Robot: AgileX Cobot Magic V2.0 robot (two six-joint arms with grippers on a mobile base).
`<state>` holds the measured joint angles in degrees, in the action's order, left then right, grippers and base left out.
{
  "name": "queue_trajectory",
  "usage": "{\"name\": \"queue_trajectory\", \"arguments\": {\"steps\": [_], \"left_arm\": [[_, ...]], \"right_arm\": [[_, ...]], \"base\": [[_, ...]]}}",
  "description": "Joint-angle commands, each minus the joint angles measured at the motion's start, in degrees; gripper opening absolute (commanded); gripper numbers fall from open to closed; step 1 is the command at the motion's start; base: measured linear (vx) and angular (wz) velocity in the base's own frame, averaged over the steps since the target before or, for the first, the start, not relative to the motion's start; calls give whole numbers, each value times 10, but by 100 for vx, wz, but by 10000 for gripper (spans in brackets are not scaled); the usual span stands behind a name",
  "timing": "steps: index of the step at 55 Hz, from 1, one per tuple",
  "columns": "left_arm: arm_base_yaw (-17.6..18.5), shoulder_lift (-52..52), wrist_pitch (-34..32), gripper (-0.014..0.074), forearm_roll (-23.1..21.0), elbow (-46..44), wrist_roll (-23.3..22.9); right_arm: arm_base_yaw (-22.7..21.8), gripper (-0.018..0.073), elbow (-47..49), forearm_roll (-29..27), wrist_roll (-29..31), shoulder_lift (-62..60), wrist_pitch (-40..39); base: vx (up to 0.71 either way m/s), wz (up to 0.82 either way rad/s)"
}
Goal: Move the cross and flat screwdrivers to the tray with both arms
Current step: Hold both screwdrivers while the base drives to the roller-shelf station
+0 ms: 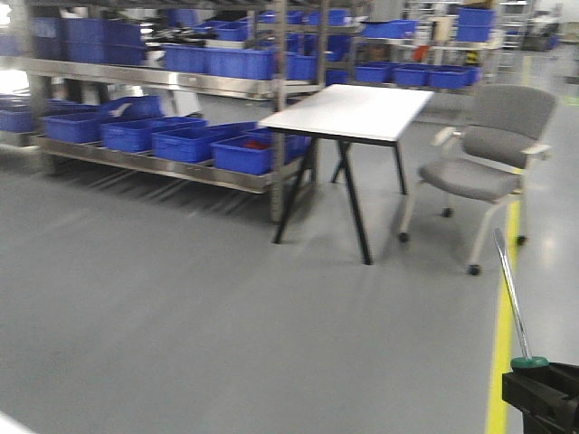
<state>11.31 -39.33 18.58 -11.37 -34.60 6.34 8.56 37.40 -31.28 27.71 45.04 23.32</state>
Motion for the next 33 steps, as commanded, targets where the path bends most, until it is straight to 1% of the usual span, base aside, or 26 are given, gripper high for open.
{"name": "queue_trajectory", "arguments": {"steps": [1, 16, 33], "left_arm": [[2, 2, -54, 0, -10, -20, 0], [2, 2, -54, 0, -10, -20, 0], [2, 2, -54, 0, -10, -20, 0]], "right_arm": [[-1, -8, 17, -11, 6, -5, -42], [-1, -8, 17, -11, 6, -5, -42], [-1, -8, 17, -11, 6, -5, -42]], "base": [[15, -61], [17, -64], [23, -72]]}}
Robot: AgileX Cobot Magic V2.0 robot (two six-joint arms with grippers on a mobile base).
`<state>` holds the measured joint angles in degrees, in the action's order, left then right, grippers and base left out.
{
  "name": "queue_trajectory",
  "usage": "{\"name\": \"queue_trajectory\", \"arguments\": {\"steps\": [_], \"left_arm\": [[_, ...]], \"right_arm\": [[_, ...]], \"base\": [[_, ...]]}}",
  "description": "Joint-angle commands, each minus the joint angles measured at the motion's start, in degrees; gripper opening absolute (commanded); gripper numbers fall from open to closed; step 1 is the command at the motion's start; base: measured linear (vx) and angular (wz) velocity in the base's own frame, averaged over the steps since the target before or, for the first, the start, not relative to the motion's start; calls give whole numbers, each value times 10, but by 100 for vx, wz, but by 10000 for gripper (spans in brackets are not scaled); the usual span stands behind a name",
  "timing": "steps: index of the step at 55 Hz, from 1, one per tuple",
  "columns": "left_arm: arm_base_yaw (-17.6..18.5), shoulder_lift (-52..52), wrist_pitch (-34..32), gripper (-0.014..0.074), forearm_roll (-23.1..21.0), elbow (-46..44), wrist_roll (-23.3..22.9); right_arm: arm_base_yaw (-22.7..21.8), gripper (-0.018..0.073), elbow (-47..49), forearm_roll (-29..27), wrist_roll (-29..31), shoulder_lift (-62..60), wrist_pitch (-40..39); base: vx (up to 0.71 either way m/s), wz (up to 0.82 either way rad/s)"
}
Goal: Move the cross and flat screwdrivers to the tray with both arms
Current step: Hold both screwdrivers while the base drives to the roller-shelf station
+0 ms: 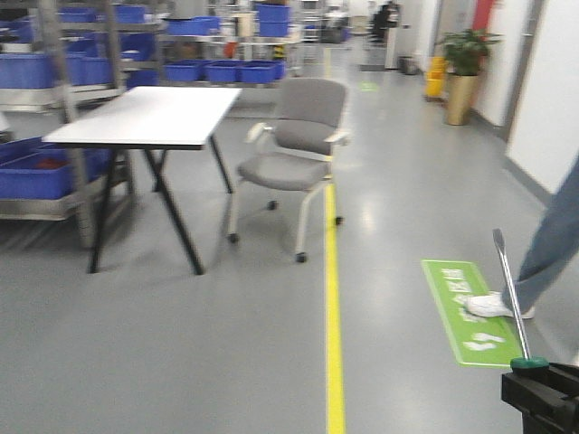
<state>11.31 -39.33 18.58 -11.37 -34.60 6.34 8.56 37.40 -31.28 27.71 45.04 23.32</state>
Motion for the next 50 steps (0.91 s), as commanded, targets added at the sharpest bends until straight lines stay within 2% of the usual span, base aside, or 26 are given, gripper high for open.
{"name": "queue_trajectory", "arguments": {"steps": [1, 14, 25, 36, 50], "left_arm": [[2, 2, -54, 0, -10, -20, 0], [2, 2, -54, 0, -10, -20, 0], [2, 2, -54, 0, -10, -20, 0], [2, 2, -54, 0, -10, -20, 0], [2, 2, -54, 0, -10, -20, 0]], "right_arm": [[-1, -8, 17, -11, 6, -5, -42], [-1, -8, 17, -11, 6, -5, -42], [-1, -8, 17, -11, 6, -5, -42], [-1, -8, 17, -11, 6, -5, -41], [-1, -8, 17, -11, 6, -5, -41]], "base": [[26, -70], [29, -61], [33, -31], [38, 6], [44, 37]]}}
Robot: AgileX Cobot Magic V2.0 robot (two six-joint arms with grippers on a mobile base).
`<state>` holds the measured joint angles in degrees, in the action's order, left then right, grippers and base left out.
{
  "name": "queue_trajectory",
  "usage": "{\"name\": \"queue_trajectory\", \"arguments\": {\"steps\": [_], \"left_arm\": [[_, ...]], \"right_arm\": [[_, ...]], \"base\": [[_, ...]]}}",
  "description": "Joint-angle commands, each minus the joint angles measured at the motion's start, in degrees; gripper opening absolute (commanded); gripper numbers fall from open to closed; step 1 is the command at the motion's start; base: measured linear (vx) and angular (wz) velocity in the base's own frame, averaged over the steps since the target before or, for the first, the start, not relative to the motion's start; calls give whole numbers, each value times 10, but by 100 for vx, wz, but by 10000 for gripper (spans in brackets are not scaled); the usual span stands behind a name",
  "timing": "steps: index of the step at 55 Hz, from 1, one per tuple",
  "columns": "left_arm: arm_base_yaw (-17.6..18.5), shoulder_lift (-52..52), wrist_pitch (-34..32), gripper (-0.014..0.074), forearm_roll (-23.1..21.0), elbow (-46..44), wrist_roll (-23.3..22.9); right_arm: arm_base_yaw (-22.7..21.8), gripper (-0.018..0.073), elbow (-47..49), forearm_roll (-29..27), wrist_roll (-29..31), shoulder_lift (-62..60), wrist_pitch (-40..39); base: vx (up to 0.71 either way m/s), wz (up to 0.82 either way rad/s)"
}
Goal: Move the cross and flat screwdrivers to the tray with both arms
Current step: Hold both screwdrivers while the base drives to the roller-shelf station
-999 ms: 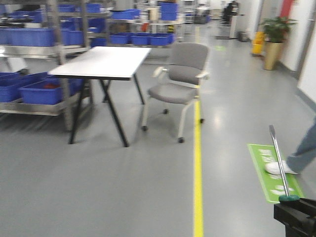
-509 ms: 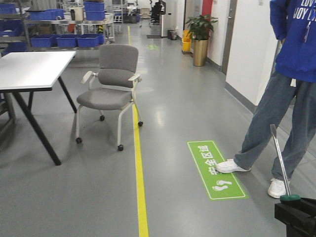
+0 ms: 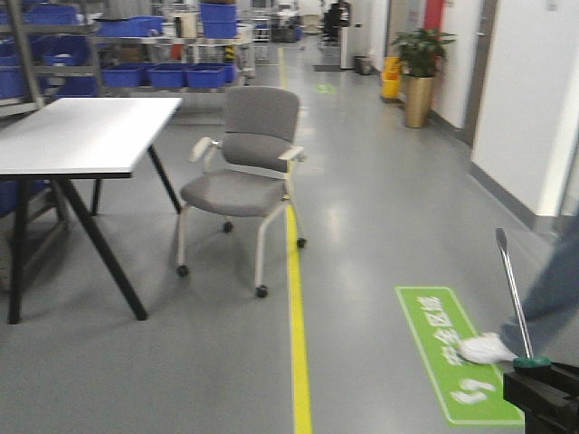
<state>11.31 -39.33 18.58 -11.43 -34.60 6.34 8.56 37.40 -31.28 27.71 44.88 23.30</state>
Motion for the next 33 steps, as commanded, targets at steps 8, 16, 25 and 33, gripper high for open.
{"name": "queue_trajectory", "arguments": {"steps": [8, 16, 25, 33], "left_arm": [[2, 2, -54, 0, -9, -20, 0], [2, 2, -54, 0, -9, -20, 0], [2, 2, -54, 0, -9, -20, 0], [2, 2, -54, 0, -9, -20, 0]], "right_arm": [[-1, -8, 17, -11, 6, -3, -41], [-1, -8, 17, -11, 6, -3, -41], [-1, -8, 17, -11, 6, -3, -41], [-1, -8, 17, -11, 6, -3, -41]], "base": [[48, 52], [50, 64], [51, 70], [52, 74]]}}
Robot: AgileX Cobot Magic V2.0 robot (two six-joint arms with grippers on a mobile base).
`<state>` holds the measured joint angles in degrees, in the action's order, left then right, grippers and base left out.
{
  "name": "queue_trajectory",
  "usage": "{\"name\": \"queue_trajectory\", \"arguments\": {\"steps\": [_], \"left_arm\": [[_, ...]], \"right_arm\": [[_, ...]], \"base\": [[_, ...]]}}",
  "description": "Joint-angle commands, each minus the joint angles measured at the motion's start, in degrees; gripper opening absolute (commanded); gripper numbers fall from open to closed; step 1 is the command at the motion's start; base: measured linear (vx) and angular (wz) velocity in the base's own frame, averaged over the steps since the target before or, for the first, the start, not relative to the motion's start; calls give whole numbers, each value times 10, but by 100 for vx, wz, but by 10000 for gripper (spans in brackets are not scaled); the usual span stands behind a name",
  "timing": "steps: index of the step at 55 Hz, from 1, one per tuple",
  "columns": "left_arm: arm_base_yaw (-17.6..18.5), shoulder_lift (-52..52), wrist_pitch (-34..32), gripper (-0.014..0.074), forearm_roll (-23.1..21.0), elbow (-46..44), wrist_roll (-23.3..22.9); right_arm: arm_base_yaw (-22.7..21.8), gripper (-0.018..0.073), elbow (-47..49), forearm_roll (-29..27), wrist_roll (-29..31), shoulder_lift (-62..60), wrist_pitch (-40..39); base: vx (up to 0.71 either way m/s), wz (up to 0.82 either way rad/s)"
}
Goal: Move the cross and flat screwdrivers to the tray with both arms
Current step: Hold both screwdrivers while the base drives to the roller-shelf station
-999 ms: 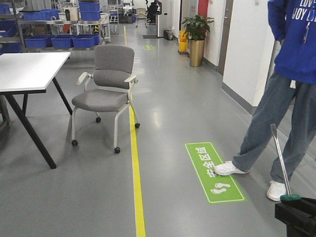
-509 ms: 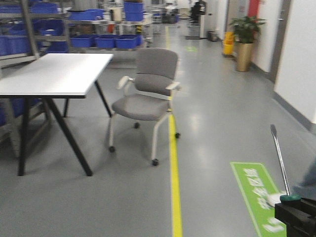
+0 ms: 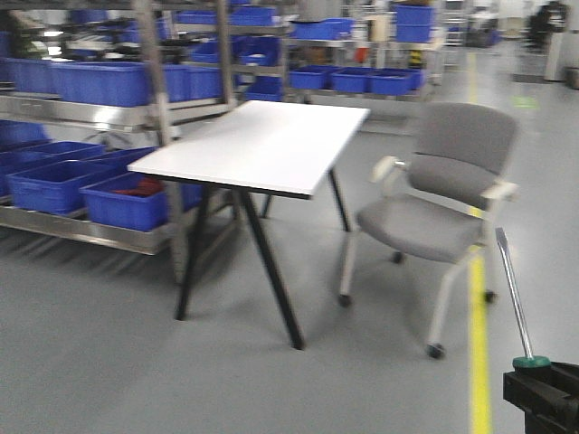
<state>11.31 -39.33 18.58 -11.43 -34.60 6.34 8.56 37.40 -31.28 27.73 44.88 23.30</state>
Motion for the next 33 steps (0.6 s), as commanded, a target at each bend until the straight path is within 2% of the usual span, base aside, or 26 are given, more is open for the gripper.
{"name": "queue_trajectory", "arguments": {"steps": [1, 33], "left_arm": [[2, 2, -54, 0, -9, -20, 0], [2, 2, -54, 0, -9, -20, 0]], "right_arm": [[-1, -8, 17, -11, 6, -3, -41], [-1, -8, 17, -10, 6, -3, -41]], "base": [[53, 75], [54, 79]]}}
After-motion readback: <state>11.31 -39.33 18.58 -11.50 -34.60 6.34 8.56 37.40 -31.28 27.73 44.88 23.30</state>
